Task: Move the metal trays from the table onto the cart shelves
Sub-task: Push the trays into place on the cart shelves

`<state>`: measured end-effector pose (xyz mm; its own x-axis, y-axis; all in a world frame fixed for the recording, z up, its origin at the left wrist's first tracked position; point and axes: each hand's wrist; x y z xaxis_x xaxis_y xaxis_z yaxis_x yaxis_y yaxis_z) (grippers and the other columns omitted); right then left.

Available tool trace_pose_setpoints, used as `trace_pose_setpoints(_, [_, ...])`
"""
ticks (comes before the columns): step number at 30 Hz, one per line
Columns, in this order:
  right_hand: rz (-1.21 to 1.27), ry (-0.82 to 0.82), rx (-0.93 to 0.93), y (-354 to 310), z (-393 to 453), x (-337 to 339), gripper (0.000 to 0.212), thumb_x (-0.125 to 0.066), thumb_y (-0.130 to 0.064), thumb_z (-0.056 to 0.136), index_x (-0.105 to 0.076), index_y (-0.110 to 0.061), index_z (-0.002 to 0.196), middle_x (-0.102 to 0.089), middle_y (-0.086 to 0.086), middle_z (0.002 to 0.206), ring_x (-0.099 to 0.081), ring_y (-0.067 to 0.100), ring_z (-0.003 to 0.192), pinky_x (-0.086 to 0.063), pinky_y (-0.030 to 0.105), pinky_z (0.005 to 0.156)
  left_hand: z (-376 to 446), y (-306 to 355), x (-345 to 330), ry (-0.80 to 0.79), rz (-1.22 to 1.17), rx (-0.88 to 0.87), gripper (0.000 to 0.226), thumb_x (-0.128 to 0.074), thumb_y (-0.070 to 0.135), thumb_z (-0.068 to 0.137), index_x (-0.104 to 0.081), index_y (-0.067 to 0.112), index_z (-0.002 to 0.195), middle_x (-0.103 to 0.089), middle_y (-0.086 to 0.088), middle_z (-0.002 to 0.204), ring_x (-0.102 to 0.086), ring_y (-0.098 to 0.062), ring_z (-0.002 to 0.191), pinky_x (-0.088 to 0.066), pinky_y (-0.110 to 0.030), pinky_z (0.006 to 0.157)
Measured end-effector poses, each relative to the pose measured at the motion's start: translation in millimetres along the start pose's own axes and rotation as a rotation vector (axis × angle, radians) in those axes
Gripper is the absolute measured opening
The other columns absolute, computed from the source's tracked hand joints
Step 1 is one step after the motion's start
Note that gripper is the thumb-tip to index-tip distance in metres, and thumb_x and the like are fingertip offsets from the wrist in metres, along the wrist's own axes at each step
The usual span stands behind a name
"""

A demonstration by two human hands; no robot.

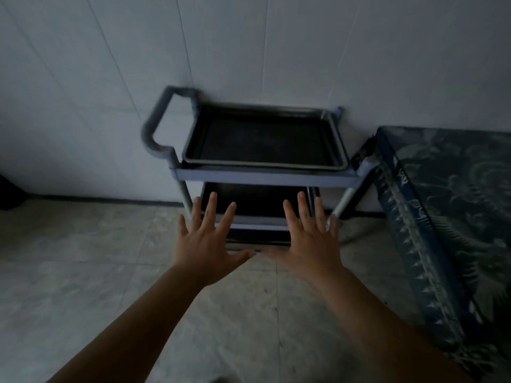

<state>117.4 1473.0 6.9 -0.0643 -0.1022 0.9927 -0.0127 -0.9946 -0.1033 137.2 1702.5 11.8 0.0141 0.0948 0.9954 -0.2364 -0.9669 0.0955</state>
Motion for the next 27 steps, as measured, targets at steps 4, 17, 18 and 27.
trace_pose_setpoints(4, [-0.001,0.130,-0.003,-17.6,7.8,50.0,0.113,-0.015,-0.100,0.060,0.019,-0.038,0.148,0.031,-0.006,0.157,0.024,0.028,0.145,0.007,0.059,0.111,12.3,-8.2,55.0,0.144,0.003,-0.043,0.110,-0.004,0.102,0.061,0.025,0.044,0.150,0.031,-0.002,0.160,0.030,-0.030,0.146,0.000,-0.063,0.118])
trace_pose_setpoints(17, [-0.113,0.585,0.040,-39.4,24.9,244.1,0.117,-0.021,-0.100,0.059,0.009,-0.034,0.151,0.021,0.000,0.161,0.019,0.029,0.147,0.003,0.060,0.113,24.6,10.2,254.4,0.602,0.062,-0.193,0.107,-0.009,0.097,0.070,0.009,0.037,0.157,0.018,-0.008,0.167,0.019,-0.034,0.151,-0.001,-0.063,0.118])
trace_pose_setpoints(18, [-0.116,0.606,0.044,-40.0,22.9,252.5,0.117,-0.022,-0.100,0.059,0.009,-0.034,0.151,0.020,0.000,0.161,0.018,0.029,0.147,0.003,0.060,0.113,22.1,10.7,263.1,0.625,0.068,-0.191,0.108,-0.008,0.097,0.070,0.009,0.037,0.157,0.017,-0.008,0.167,0.018,-0.035,0.151,-0.001,-0.063,0.118])
trace_pose_setpoints(27, [-0.125,0.672,0.072,-40.2,9.7,287.3,0.114,-0.022,-0.097,0.060,0.012,-0.035,0.150,0.022,0.000,0.161,0.018,0.029,0.147,0.001,0.061,0.114,2.7,15.7,291.9,0.723,0.080,-0.208,0.107,-0.012,0.095,0.071,0.010,0.036,0.157,0.017,-0.009,0.167,0.017,-0.036,0.152,-0.004,-0.064,0.117])
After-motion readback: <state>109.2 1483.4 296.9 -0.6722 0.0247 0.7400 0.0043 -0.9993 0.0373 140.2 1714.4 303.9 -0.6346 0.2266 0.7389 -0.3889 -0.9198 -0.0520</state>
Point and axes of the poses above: each hand's wrist, its own z-axis towards the middle knuckle, its own x-axis out of the back of the hand, y = z × x
